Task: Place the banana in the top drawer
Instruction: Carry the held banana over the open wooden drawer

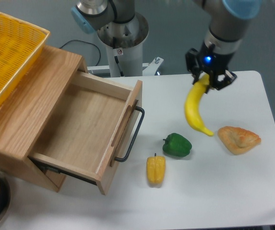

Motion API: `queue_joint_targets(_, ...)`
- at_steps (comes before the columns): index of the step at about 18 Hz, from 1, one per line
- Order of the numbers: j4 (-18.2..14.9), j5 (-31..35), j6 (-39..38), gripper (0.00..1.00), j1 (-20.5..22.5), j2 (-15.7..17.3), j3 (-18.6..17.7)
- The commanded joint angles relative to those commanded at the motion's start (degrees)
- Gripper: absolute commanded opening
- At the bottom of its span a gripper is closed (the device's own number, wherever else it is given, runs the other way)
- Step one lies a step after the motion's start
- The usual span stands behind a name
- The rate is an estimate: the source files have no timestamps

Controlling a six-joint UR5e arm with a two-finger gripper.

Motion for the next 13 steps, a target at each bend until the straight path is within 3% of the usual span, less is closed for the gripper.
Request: queue_joint_targets(13,-0.1,-6.9,-13.3,0.38,-13.1,4.7,-1.5)
